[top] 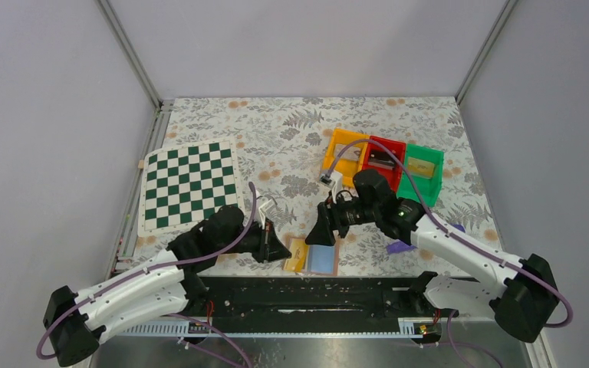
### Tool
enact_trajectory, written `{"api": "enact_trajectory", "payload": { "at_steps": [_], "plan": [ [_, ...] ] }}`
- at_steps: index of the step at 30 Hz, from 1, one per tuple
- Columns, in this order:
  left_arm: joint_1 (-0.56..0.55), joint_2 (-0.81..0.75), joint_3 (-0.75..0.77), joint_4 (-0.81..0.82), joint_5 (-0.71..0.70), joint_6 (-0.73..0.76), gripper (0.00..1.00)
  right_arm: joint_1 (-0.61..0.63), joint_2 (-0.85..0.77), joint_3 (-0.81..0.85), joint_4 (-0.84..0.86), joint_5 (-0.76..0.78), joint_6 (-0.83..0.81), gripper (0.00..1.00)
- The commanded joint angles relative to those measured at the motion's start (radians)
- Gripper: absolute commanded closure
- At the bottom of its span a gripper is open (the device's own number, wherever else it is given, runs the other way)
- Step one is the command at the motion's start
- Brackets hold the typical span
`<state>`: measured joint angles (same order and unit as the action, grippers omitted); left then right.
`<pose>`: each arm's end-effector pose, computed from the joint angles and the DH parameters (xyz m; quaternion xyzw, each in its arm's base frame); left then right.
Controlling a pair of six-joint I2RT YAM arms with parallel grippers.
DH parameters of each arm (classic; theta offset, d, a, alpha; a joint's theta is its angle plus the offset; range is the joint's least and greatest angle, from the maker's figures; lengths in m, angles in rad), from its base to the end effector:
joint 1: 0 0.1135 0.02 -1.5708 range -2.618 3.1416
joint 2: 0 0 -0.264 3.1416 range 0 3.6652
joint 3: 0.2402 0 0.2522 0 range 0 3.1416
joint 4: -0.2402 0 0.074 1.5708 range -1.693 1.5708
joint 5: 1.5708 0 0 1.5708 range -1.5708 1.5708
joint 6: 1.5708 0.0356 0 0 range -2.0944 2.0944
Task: Take the credit cards out of the card holder
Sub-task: Remove the credit card from the card holder, then place the credit card in the storage box.
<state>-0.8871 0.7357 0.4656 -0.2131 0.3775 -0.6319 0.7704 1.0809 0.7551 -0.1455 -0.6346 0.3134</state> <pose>0.0980 -0.1410 0.2334 0.2033 0.8214 -0.4664 0.2580 0.1565 0.1813 0.2783 -0.3423 0.7521 0.4839 0.2881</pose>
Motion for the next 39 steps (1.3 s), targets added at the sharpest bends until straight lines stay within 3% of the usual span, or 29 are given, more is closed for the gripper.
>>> {"api": "enact_trajectory", "payload": {
  "at_steps": [1,10,13,18,21,22,26,30,34,39],
  "plan": [
    [0.001,0.035,0.053,0.068,0.123,0.038,1.00,-0.007,0.082,0.073,-0.004,-0.164,-0.060,0.32],
    [0.000,0.065,0.029,0.181,0.162,0.007,1.00,-0.007,0.179,0.083,-0.002,-0.309,-0.096,0.40],
    [0.000,0.075,0.026,0.191,0.159,0.005,1.00,-0.007,0.181,0.066,0.010,-0.316,-0.092,0.56],
    [0.004,0.085,0.040,0.148,0.095,0.001,1.00,-0.015,0.177,0.046,0.048,-0.310,-0.060,0.98],
    [0.009,0.078,0.046,0.144,0.081,-0.003,1.00,-0.025,0.177,0.053,0.056,-0.310,-0.041,1.00],
    [0.011,0.075,0.051,0.134,0.067,-0.006,0.94,-0.030,0.177,0.056,0.055,-0.308,-0.037,1.00],
    [0.013,0.057,0.096,0.018,-0.058,0.011,0.41,-0.111,0.163,0.060,0.039,-0.274,-0.001,1.00],
    [0.014,0.023,0.124,-0.065,-0.161,0.055,0.16,-0.281,0.126,0.084,-0.050,-0.177,0.009,1.00],
    [0.014,0.026,0.137,-0.083,-0.191,0.089,0.08,-0.470,0.106,0.171,-0.202,0.008,-0.005,1.00],
    [0.013,0.049,0.150,-0.113,-0.221,0.118,0.05,-0.683,0.060,0.255,-0.242,0.186,-0.001,1.00]
  ]
}}
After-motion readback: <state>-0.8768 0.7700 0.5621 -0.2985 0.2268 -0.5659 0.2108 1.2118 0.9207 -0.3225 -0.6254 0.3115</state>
